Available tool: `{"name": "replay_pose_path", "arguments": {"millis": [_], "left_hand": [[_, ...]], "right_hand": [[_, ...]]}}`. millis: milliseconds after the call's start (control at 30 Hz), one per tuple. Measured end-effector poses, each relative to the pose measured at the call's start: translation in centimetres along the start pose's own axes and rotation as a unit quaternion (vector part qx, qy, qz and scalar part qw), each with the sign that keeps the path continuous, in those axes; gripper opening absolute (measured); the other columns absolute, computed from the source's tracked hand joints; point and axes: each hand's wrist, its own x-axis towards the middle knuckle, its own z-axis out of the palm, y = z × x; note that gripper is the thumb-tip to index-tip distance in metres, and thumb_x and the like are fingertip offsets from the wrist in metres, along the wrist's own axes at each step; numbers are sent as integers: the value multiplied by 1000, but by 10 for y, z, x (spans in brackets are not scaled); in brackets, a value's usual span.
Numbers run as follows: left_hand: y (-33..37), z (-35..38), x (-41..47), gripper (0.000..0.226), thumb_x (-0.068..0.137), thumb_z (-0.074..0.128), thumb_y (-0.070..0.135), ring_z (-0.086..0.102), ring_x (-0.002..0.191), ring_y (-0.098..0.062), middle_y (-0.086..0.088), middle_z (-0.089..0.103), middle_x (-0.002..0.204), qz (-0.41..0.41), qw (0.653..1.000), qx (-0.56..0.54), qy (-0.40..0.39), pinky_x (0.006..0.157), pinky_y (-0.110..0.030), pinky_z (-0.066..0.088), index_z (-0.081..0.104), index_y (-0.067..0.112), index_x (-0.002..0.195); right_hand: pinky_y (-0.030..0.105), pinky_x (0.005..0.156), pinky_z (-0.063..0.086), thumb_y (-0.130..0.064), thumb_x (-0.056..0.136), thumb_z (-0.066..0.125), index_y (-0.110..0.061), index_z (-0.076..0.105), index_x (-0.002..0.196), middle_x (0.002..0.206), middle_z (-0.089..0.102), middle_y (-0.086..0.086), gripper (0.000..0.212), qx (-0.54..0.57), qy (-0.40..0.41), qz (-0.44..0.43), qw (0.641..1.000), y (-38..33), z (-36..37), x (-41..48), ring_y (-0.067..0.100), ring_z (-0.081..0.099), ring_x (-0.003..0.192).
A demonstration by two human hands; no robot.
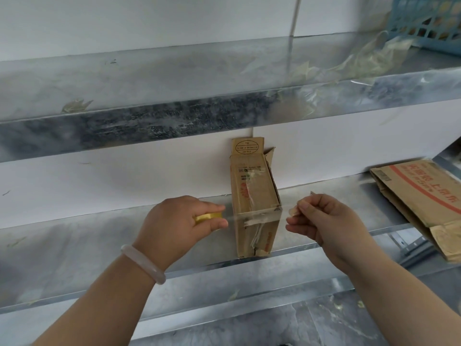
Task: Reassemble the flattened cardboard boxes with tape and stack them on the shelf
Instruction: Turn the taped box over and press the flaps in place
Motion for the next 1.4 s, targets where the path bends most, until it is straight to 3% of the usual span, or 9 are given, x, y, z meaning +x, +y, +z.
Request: {"name": "replay_pose_path", "arguments": {"millis": [300,633,833,967,1100,1167,1233,1300,1400], "left_hand": [[-4,10,13,50,72,46,74,55,85,2,23,65,93,-13,1000,17,-22,71,-17,43,62,52,114],[-13,28,25,56,74,48,68,53,72,-7,10,56,69,11,998,5,-59,58,-16,36,34,61,127],[-12,37,23,57,77,56,60,51,65,-7,10,51,63,16,999,-8,-34,57,-20,39,36,54,131],[-15,40,21,58,75,48,67,53,67,-10,6,55,65,15,999,-12,-33,59,-26,44,33,58,130],[-15,42,21,57,73,47,68,52,66,-11,5,54,64,12,999,-24,-29,58,-25,44,33,61,128],[-15,43,22,56,73,47,69,51,66,-10,5,53,64,14,999,-26,-30,58,-25,43,33,63,127],[-15,44,23,54,73,46,70,51,66,-9,6,53,64,17,999,-30,-36,59,-25,45,32,67,125],[-15,44,24,51,73,46,70,51,68,-8,7,53,64,17,999,-36,-36,59,-25,45,31,69,121],[-14,43,24,49,71,48,70,53,72,-7,8,54,64,18,998,-45,-35,58,-22,44,32,71,118]], "right_hand": [[33,67,60,-4,98,48,-1,59,84,71,65,11,18,84,-47,25,995,18,-9,21,18,66,65],[27,61,57,-15,85,60,-5,65,78,71,64,12,13,131,-73,58,987,52,-2,37,17,61,63],[42,90,49,-46,54,91,-12,74,88,95,69,18,51,134,-56,37,989,80,7,41,26,61,87],[31,72,45,-32,71,75,-13,62,109,81,64,5,45,167,-64,107,978,83,6,46,15,54,70],[29,64,45,-18,73,74,-14,65,106,84,57,7,35,90,-34,152,984,86,-3,47,16,50,69],[31,70,50,-13,82,72,-19,66,110,92,64,3,29,-12,38,65,997,79,-7,45,17,59,80],[30,83,53,-23,93,63,-32,67,112,107,67,-9,21,-120,90,-110,983,62,-7,40,9,62,99],[24,95,48,-34,98,53,-34,69,114,122,63,-17,23,-189,20,-282,940,45,-3,37,6,57,116],[23,101,44,-45,94,55,-31,71,109,122,66,-13,25,-316,-78,-437,839,42,-1,47,14,55,121]]}}
